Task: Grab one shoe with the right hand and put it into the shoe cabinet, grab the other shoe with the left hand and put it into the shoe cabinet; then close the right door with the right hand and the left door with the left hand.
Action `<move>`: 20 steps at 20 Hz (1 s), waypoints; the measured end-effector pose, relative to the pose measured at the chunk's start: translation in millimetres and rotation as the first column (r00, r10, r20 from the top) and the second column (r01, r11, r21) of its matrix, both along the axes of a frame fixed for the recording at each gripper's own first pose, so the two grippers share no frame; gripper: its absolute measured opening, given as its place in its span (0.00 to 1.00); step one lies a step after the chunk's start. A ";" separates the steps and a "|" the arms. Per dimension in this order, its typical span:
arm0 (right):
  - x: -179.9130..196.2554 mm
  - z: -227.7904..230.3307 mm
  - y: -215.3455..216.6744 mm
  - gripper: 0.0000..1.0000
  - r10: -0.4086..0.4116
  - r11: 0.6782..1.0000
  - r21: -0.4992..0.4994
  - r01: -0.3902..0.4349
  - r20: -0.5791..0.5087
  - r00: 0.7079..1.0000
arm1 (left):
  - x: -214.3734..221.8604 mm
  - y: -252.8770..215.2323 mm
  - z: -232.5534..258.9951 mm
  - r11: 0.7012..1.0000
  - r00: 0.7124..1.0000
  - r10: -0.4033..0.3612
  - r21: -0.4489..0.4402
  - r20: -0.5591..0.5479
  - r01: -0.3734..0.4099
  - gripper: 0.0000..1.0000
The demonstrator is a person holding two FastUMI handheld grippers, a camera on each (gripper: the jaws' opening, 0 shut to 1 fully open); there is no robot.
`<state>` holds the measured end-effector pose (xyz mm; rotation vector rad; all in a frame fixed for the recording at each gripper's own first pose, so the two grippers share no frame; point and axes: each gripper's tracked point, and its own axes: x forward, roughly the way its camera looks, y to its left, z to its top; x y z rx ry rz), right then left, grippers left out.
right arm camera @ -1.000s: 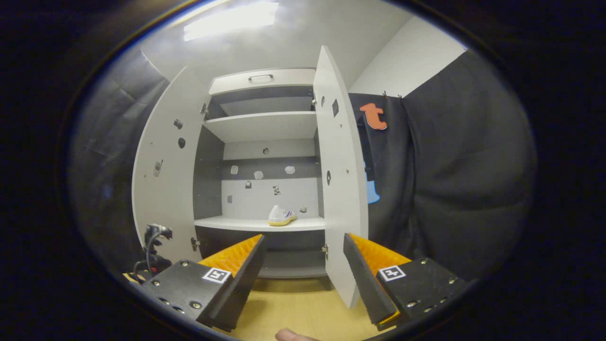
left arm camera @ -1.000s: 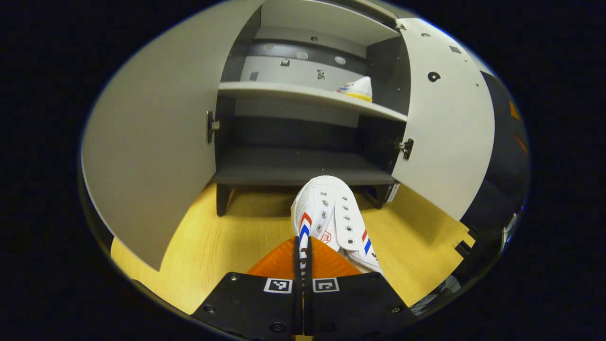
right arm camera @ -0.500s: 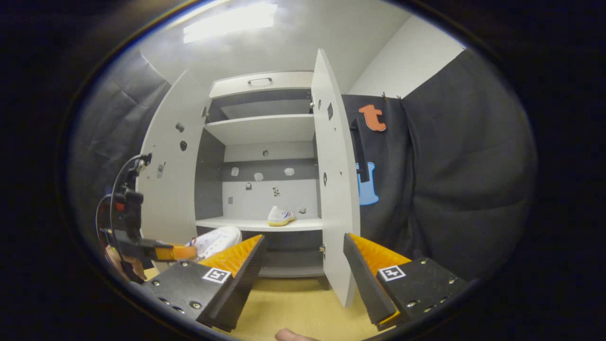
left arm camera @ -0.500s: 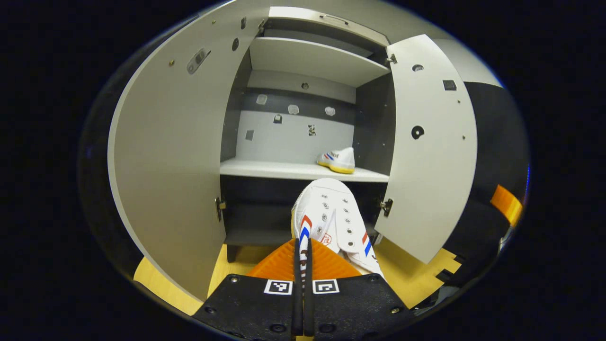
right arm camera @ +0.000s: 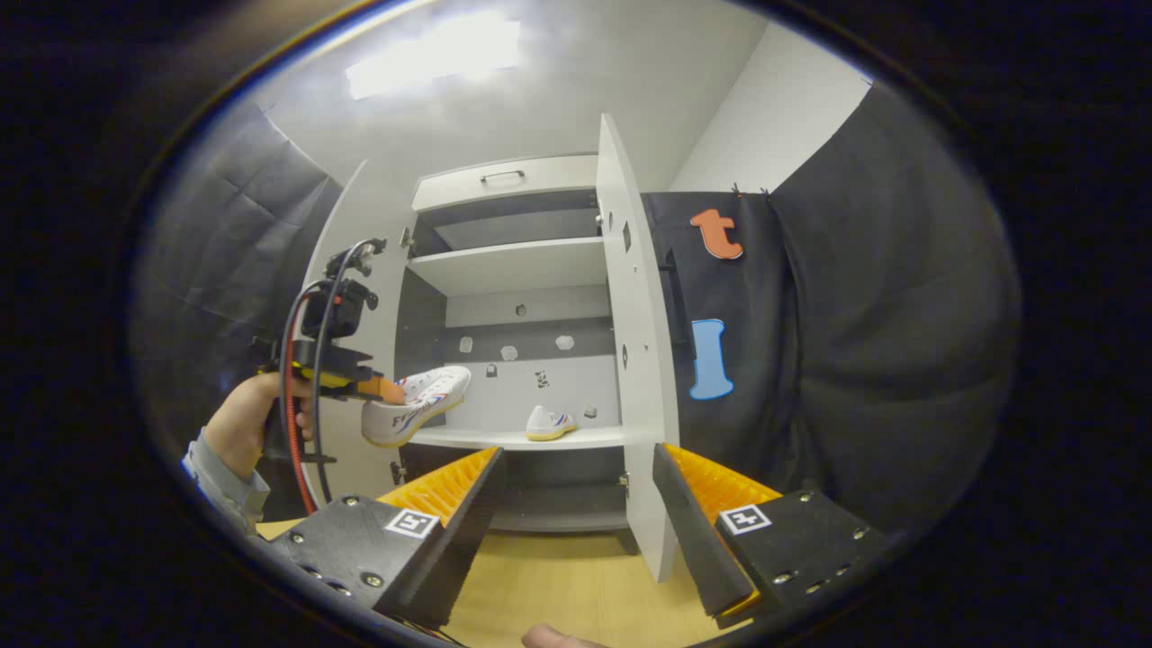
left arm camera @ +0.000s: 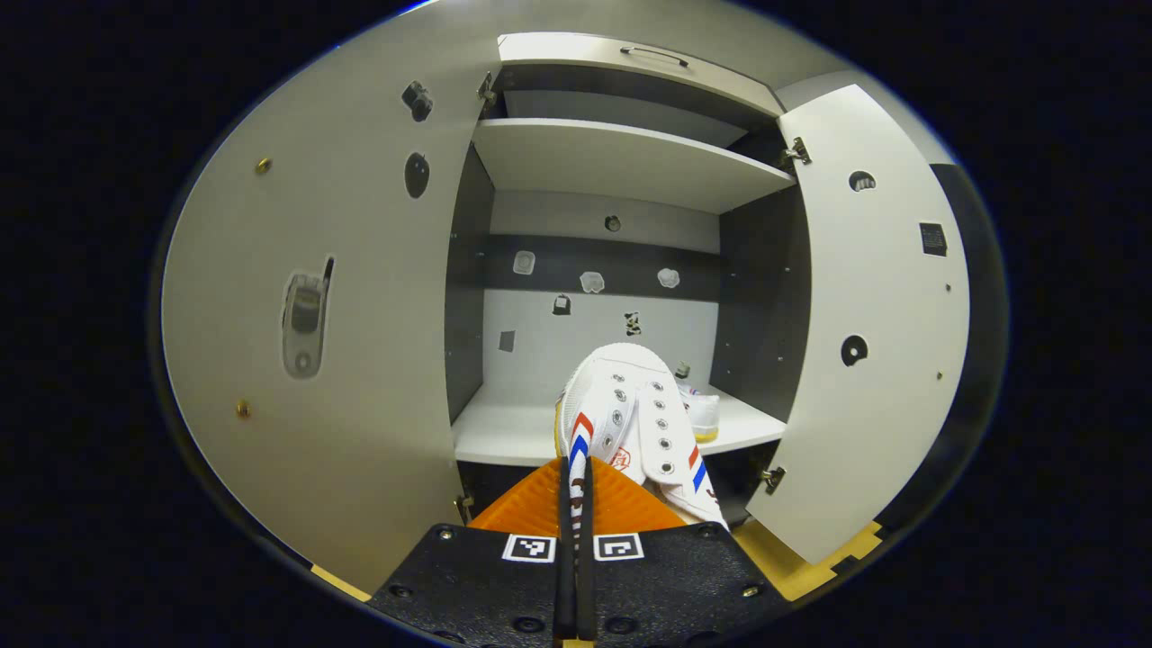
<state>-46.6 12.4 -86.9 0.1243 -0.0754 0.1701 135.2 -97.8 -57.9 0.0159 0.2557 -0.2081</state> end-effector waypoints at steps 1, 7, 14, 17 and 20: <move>-2.8 2.4 -4.0 0.95 -0.002 1.000 0.007 0.002 0.007 1.000 | 9.9 2.1 5.4 1.000 1.000 0.022 -0.001 -0.011 -0.022 0.01; -8.6 8.6 -13.6 0.96 -0.005 1.000 0.023 0.004 0.030 1.000 | 90.2 -20.0 13.8 0.977 0.990 0.028 -0.207 -0.138 -0.057 0.01; -7.1 5.3 -14.7 0.98 -0.012 1.000 0.000 0.012 0.035 0.999 | 168.5 -21.9 -53.9 0.986 0.965 0.121 -0.087 -0.233 -0.145 0.01; -3.9 -0.2 -16.9 0.96 -0.019 1.000 -0.019 0.020 0.029 0.999 | 186.2 -29.7 -85.4 0.984 0.949 0.111 -0.101 -0.295 -0.146 0.01; 5.6 -8.8 -21.6 0.98 -0.035 0.999 -0.017 0.035 0.006 0.999 | 197.2 -34.0 -104.6 0.982 0.941 0.116 -0.107 -0.317 -0.157 0.01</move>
